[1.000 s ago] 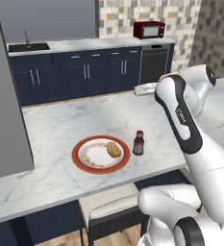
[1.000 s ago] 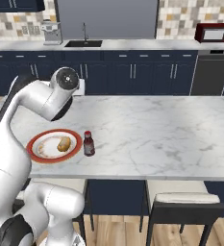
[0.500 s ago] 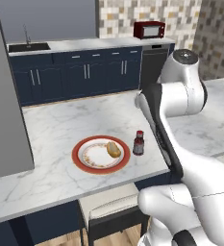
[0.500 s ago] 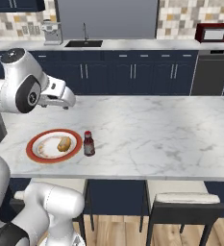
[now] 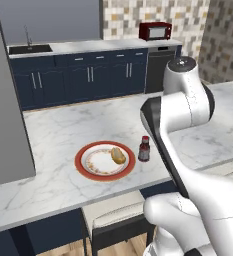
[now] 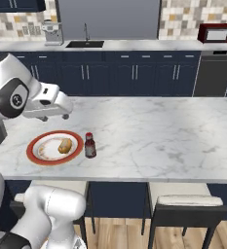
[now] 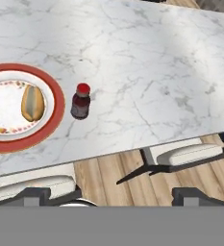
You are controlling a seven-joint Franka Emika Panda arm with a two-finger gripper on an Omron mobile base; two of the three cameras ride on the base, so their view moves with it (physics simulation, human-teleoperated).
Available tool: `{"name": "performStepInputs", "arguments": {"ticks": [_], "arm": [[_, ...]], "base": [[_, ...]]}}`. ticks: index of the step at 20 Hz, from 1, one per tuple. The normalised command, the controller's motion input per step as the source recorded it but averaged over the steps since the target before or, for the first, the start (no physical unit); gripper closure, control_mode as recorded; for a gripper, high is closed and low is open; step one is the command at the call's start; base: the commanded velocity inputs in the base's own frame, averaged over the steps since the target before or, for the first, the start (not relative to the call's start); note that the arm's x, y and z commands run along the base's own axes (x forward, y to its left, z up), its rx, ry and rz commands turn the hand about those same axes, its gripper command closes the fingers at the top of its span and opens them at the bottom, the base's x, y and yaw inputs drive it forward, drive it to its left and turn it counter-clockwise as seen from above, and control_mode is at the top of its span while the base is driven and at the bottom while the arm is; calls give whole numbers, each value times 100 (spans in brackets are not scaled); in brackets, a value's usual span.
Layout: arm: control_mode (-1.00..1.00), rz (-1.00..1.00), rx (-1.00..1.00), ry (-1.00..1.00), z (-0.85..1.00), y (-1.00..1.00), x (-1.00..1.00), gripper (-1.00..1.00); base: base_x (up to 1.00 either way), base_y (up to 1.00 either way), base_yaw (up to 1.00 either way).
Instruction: Move the hot dog bun to the plate on the dining table and place the condiment next to that plate. Then navigate to the fridge and take the sausage and place it on the plate as well.
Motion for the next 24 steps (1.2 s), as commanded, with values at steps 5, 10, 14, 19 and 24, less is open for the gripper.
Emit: {"name": "performStepInputs", "arguments": {"ticks": [5, 10, 14, 19, 24], "arm": [[100, 0, 0, 0, -3, 0, -8, -100], [100, 0, 0, 0, 0, 0, 0, -100], [100, 0, 0, 0, 0, 0, 0, -100], [100, 0, 0, 0, 0, 0, 0, -100], [100, 0, 0, 0, 0, 0, 0, -100]], "base": [[-17, 9, 0], [-98, 75, 17], [-74, 100, 61], [-25, 100, 70], [-13, 100, 64]]}}
